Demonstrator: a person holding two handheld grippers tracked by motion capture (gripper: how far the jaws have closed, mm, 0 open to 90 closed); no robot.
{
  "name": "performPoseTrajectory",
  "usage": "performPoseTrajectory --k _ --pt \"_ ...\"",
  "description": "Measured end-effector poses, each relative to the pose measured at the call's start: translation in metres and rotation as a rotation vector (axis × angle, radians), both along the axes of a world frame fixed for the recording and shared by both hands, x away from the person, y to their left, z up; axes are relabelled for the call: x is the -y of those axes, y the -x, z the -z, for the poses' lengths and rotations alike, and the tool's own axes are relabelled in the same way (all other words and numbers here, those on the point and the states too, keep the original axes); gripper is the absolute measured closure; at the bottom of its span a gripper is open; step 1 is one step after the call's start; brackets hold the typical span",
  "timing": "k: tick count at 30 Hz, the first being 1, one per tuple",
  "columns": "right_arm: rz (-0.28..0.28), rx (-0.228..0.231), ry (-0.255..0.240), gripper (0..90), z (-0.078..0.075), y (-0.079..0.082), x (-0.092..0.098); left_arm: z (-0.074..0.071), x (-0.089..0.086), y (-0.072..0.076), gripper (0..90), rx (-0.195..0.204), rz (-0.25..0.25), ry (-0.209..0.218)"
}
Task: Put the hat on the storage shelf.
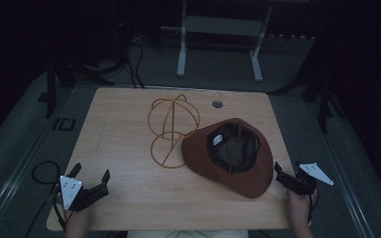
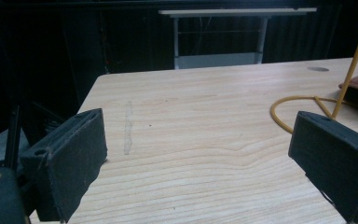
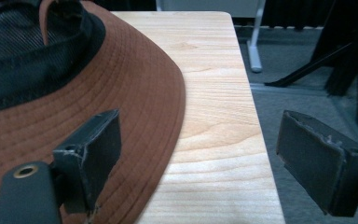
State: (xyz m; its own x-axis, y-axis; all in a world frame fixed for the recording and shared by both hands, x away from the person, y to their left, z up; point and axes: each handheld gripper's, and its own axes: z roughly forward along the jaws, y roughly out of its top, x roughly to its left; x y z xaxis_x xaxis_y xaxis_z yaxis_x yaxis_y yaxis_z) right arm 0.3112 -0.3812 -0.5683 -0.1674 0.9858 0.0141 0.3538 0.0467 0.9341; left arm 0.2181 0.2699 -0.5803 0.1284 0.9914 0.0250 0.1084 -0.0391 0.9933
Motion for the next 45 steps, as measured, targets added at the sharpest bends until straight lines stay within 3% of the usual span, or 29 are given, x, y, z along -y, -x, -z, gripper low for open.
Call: performPoseTrajectory --k 4,10,16,19,22,25,28,33,37,41,45 --pt "-0.002 0.004 0.034 14.0 0.000 0.000 -0.003 0.000 0.001 0.000 5.0 -0.002 -0.001 -0.007" --pt "0.003 -0.002 -0.048 14.0 0.000 -0.001 0.004 -0.001 0.003 -0.001 5.0 -0.016 0.009 -0.001" --pt "0.013 -0.029 -0.041 13.9 -0.002 -0.003 0.002 -0.002 0.007 -0.002 5.0 -0.010 0.028 0.017" --pt "0.012 -0.031 -0.044 13.9 -0.010 -0.004 0.000 -0.004 0.009 -0.001 4.9 0.002 0.074 0.049" --pt "0.003 -0.028 -0.045 14.0 -0.022 -0.005 -0.005 -0.005 0.011 -0.002 5.0 -0.039 0.089 0.075" --pt "-0.001 -0.033 -0.015 13.9 -0.035 -0.009 -0.011 -0.006 0.013 -0.002 5.0 -0.064 0.087 0.070" --pt "-0.014 -0.042 -0.031 13.7 -0.046 -0.016 -0.015 -0.006 0.015 -0.002 5.0 -0.070 0.116 0.084" --pt "-0.037 -0.067 -0.027 13.6 -0.060 -0.029 -0.021 -0.008 0.020 -0.001 4.9 -0.059 0.149 0.072" --pt "-0.085 -0.111 -0.025 13.4 -0.068 -0.042 -0.029 -0.009 0.024 0.000 4.9 -0.078 0.141 0.056" --pt "-0.081 -0.111 -0.006 13.0 -0.073 -0.053 -0.042 -0.012 0.026 0.001 5.0 -0.099 0.119 0.035" --pt "-0.133 -0.128 0.010 13.2 -0.075 -0.063 -0.055 -0.013 0.029 0.003 5.0 -0.100 0.148 -0.003"
